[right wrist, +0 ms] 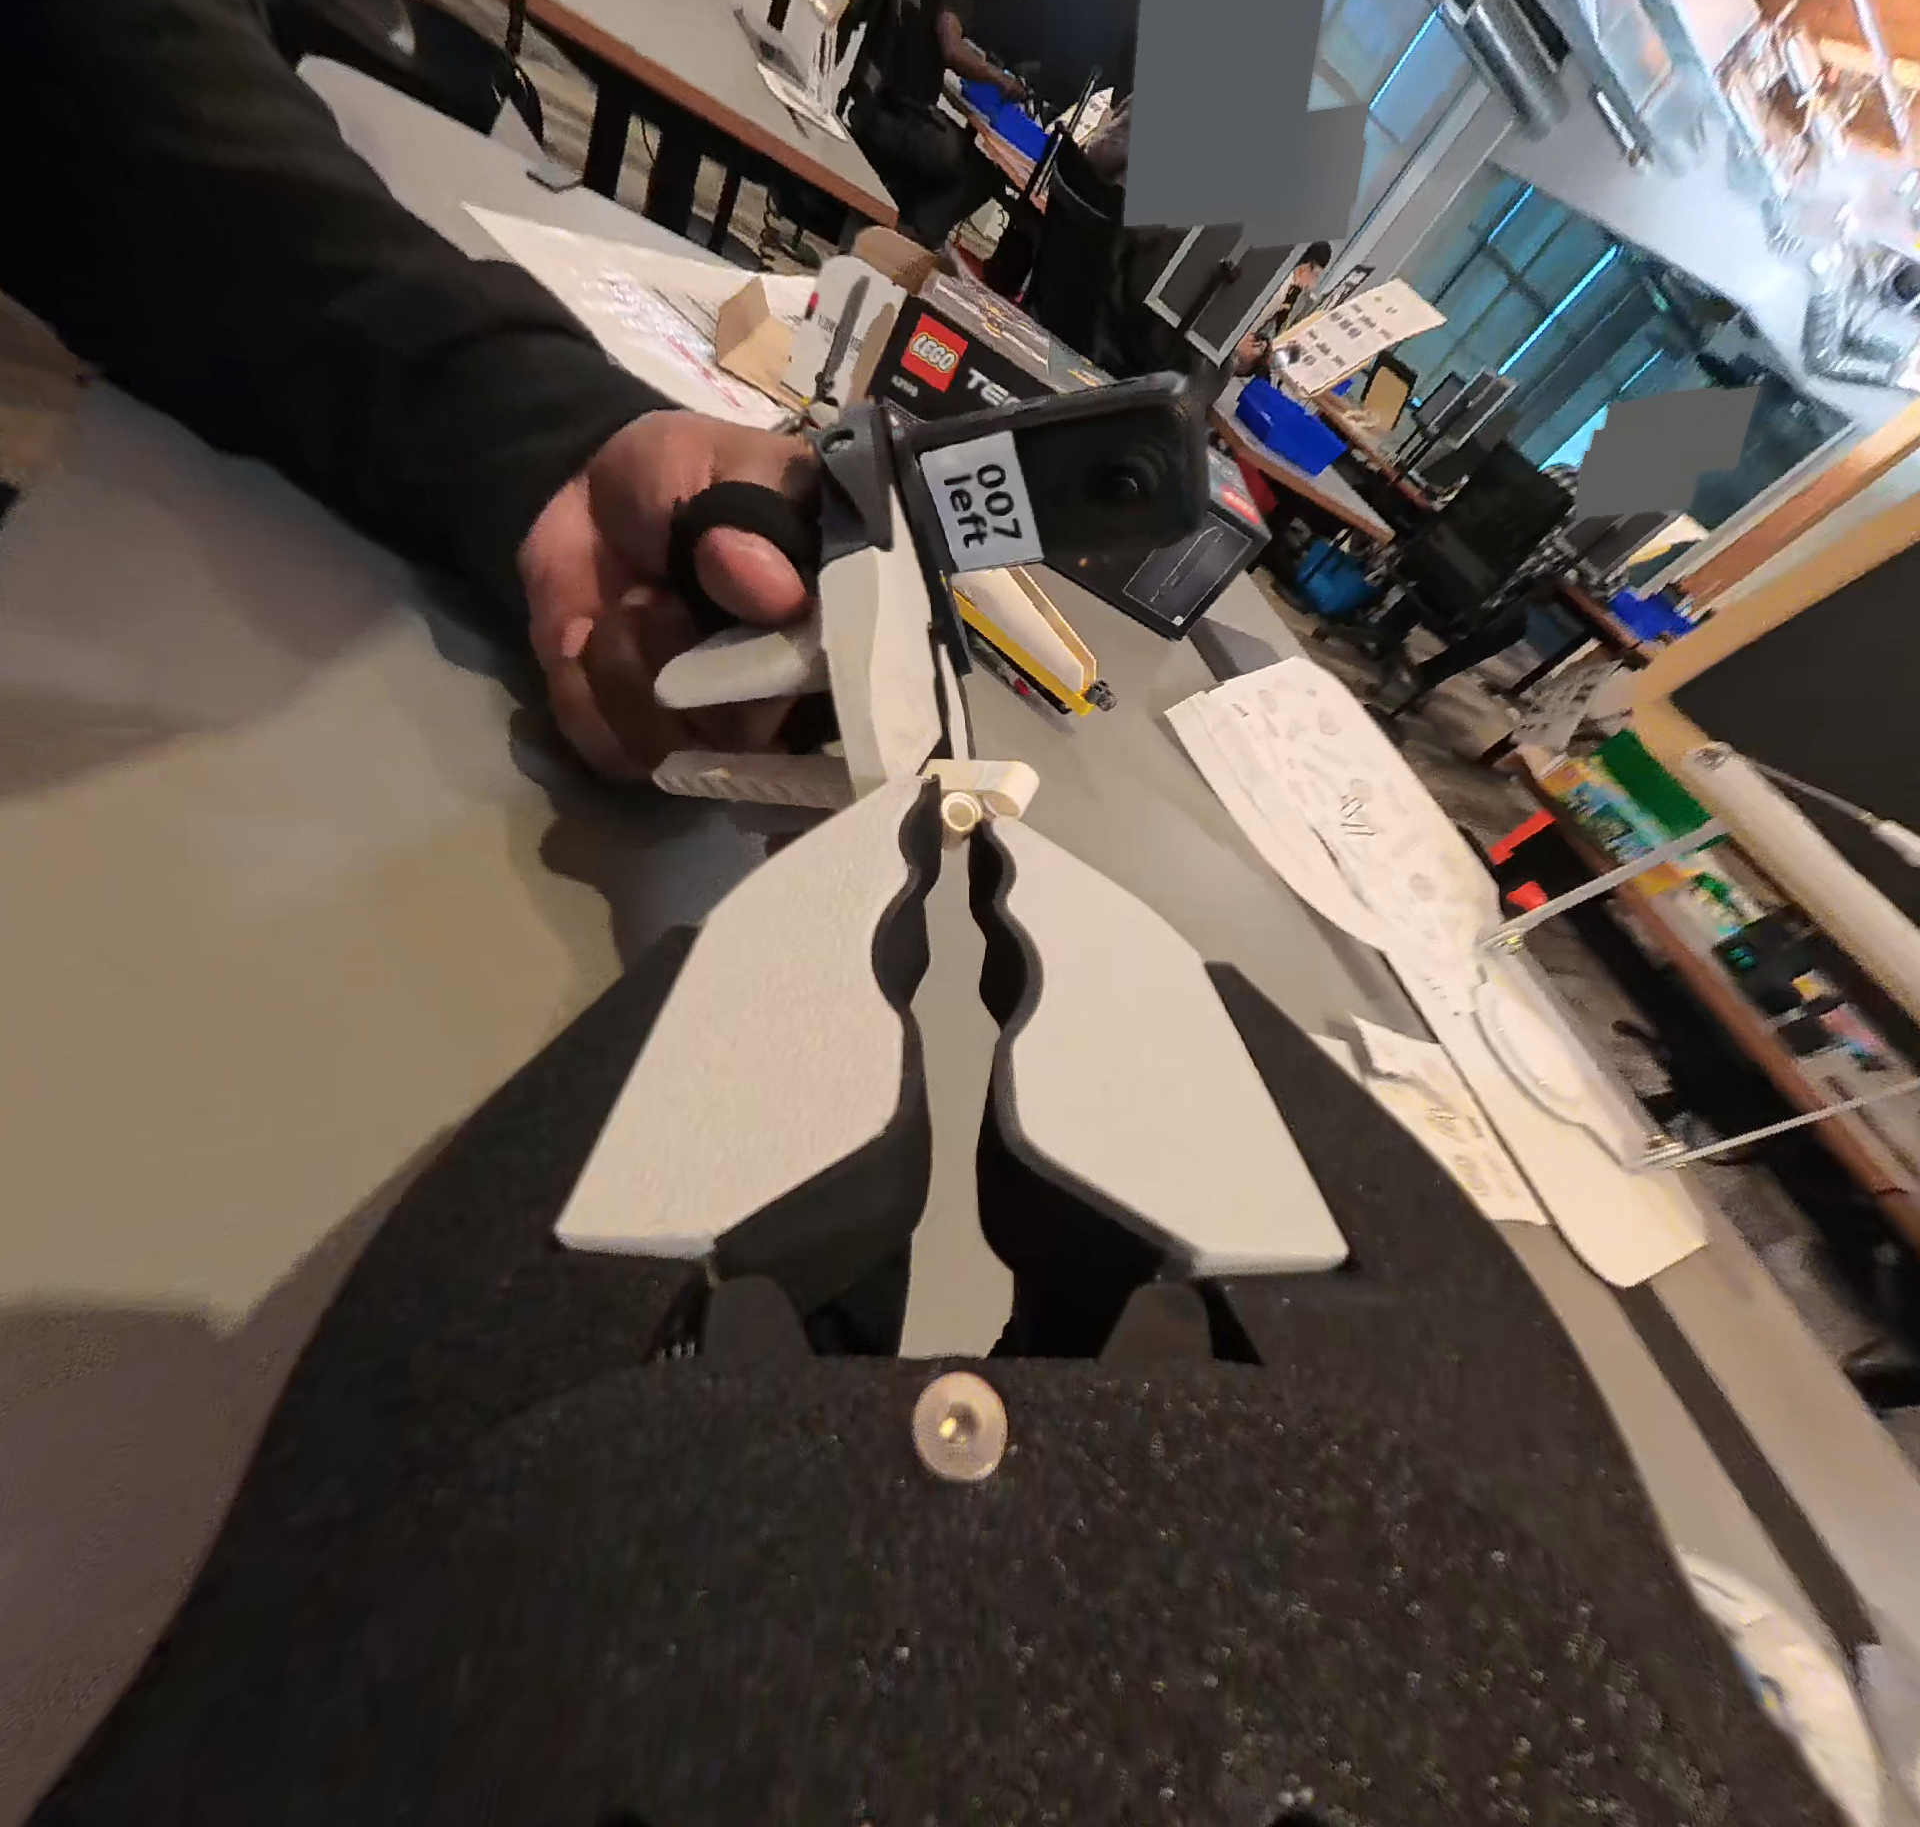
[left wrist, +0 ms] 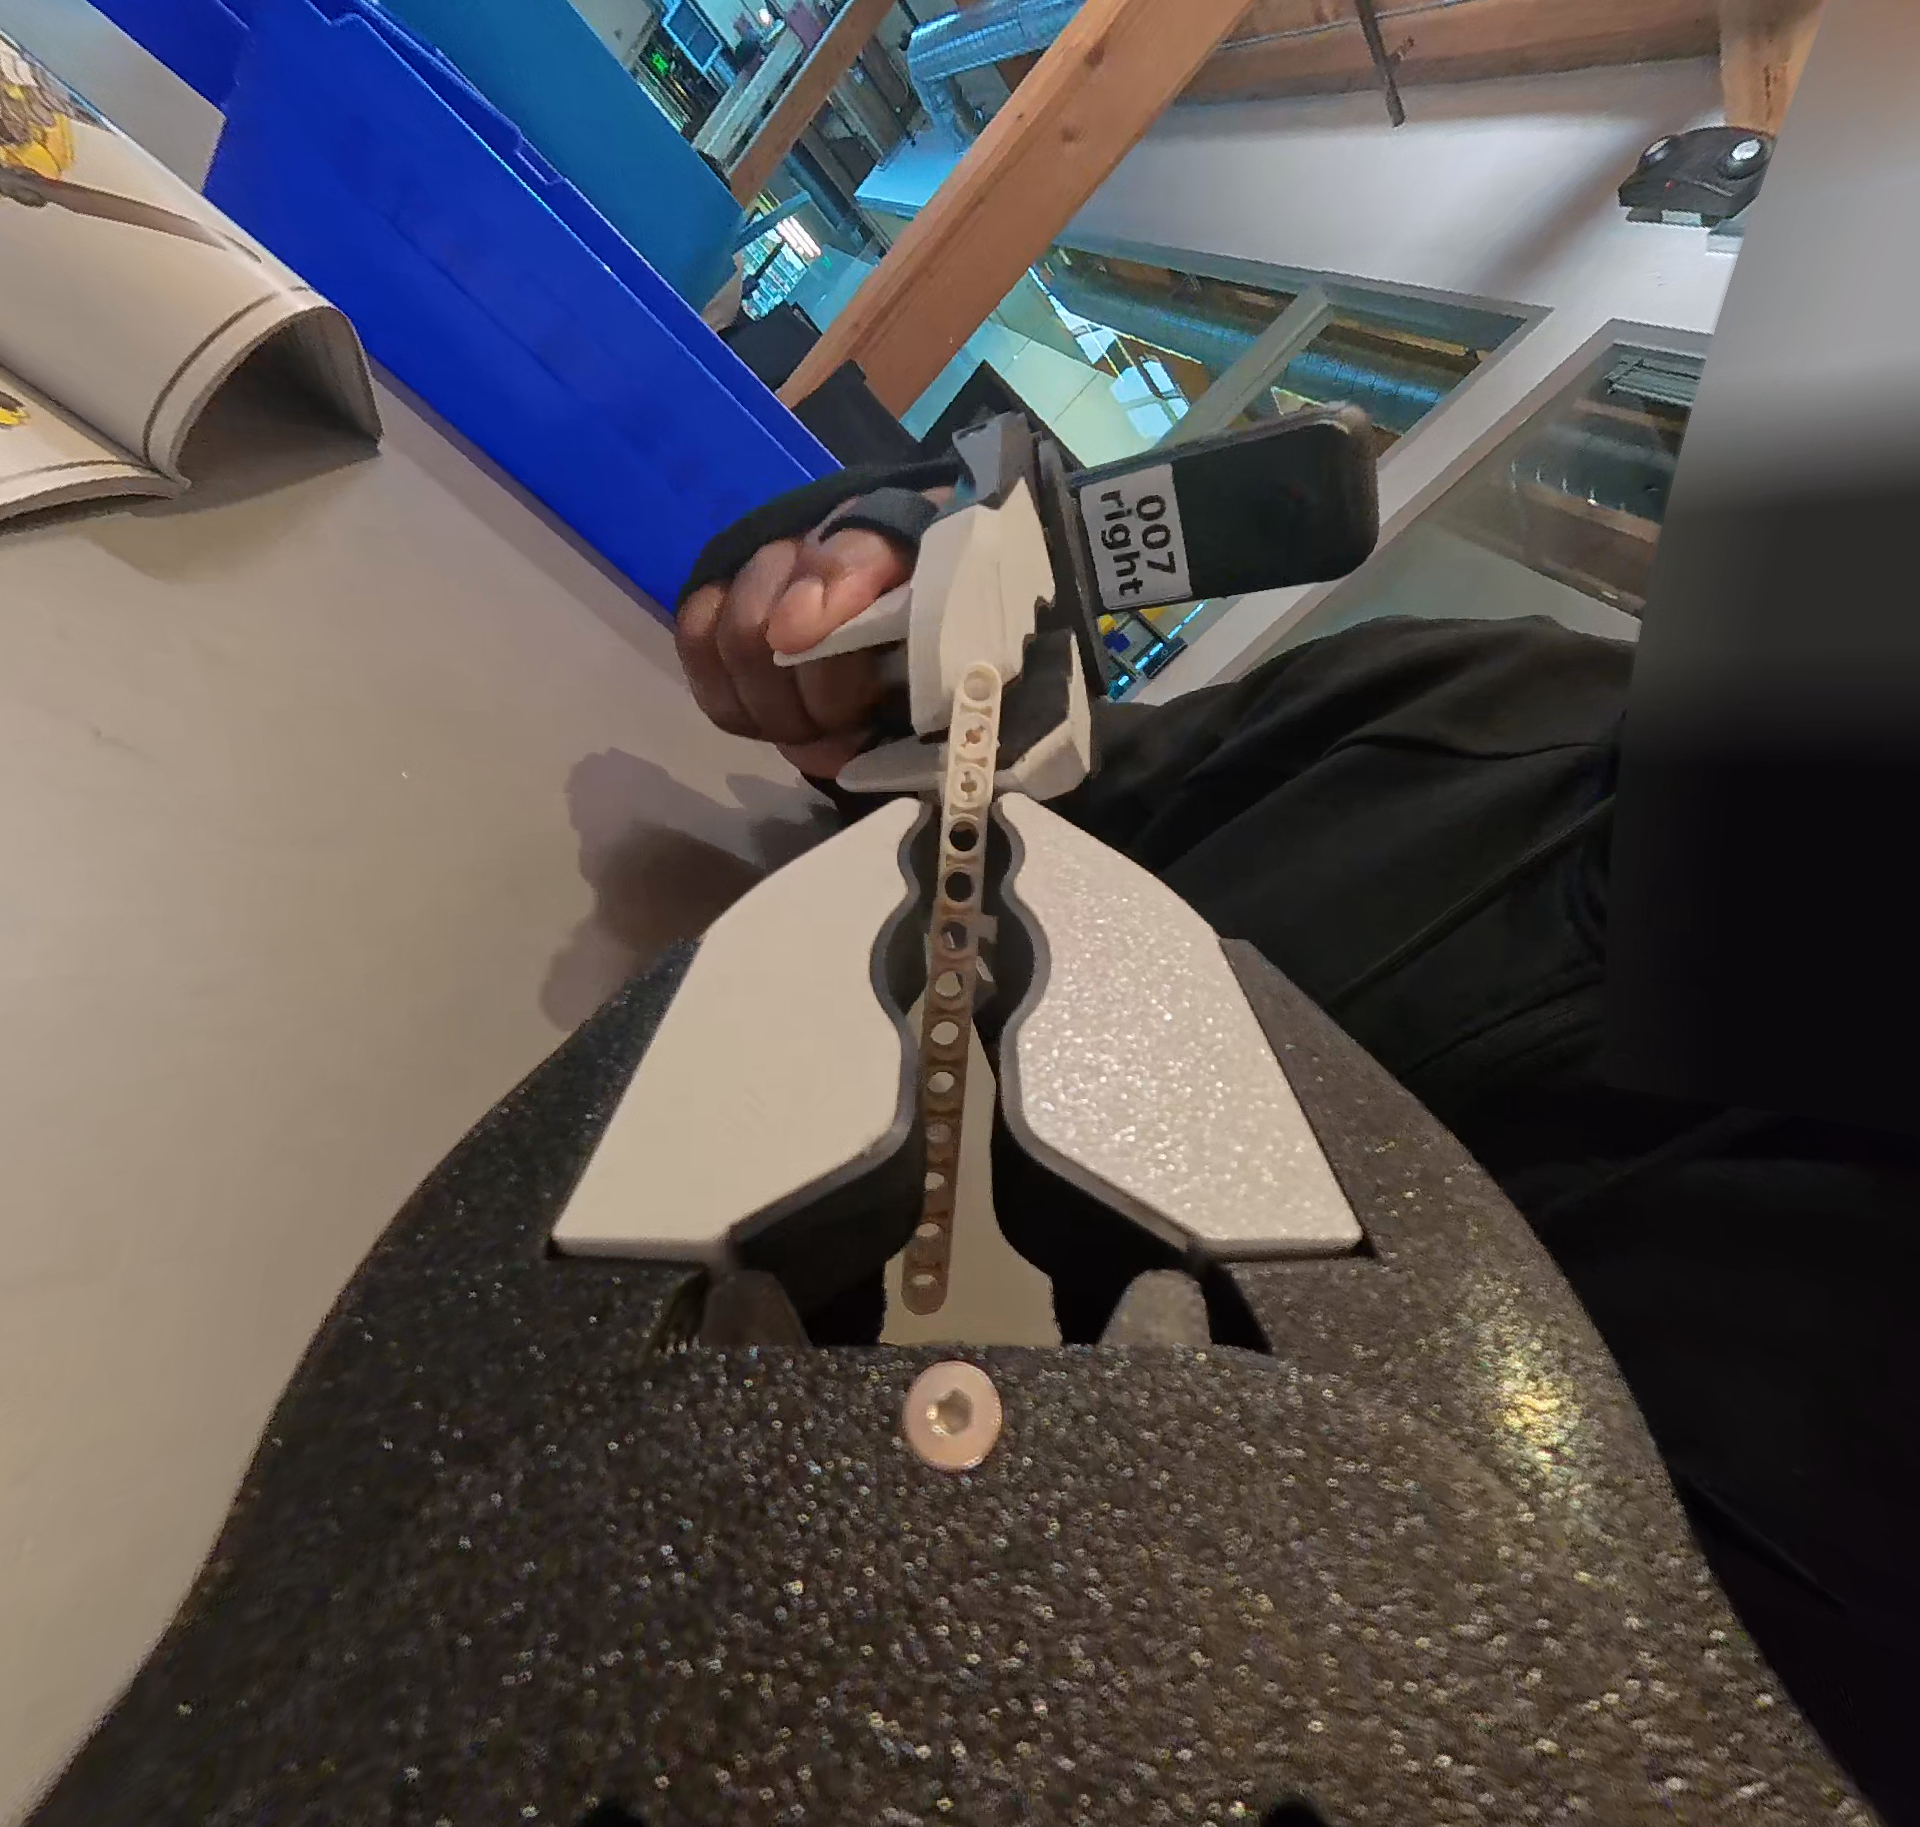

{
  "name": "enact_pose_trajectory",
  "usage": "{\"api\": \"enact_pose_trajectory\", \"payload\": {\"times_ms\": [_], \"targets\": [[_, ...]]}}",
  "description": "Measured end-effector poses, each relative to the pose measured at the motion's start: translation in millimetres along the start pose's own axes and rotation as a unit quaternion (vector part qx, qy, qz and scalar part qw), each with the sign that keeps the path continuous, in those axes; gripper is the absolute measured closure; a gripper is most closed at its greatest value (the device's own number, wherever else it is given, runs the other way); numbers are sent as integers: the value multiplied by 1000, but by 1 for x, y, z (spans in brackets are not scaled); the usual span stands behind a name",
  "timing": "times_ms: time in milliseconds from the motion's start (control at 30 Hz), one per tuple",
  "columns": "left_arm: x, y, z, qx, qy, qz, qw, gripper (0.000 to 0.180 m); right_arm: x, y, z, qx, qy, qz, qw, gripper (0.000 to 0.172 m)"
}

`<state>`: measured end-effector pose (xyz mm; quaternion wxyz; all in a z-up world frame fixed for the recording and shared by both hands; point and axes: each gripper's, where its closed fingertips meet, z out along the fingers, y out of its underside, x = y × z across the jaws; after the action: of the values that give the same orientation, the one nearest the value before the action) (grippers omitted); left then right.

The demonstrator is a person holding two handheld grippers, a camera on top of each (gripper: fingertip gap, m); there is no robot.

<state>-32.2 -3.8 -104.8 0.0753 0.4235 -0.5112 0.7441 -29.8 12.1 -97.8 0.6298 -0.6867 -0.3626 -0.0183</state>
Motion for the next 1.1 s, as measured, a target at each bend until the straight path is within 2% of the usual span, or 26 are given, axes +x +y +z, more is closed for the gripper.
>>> {"api": "enact_pose_trajectory", "payload": {"times_ms": [167, 300, 367, 433, 567, 667, 800, 967, 1100], "targets": [[0, 0, 1, 3, -1, 9, 1000, 171, 0, 0, -2, 10, 11, -1, 1000, 166], [1, -6, -5, 18, -9, 52, 998, 171, 2, 0, -3, 50, -34, 161, 985, 171], [1, -11, -10, 31, -10, 65, 997, 171, 2, 3, -3, 67, -74, 243, 965, 161], [2, -10, -10, 22, -11, 78, 997, 171, -2, 0, -1, 85, -129, 319, 935, 158], [4, -1, -5, -9, -15, 114, 993, 171, -9, -4, -1, 108, -206, 413, 881, 153], [3, 5, -4, -32, -27, 152, 988, 171, -15, -7, -3, 117, -241, 438, 858, 153], [2, 12, -3, -63, -46, 204, 976, 171, -20, -7, -4, 115, -258, 450, 847, 154], [5, 21, -2, -95, -51, 269, 957, 171, -27, -4, -3, 100, -271, 439, 851, 156], [1, 27, -1, -115, -61, 285, 950, 171, -32, -2, -3, 88, -279, 430, 854, 161]]}}
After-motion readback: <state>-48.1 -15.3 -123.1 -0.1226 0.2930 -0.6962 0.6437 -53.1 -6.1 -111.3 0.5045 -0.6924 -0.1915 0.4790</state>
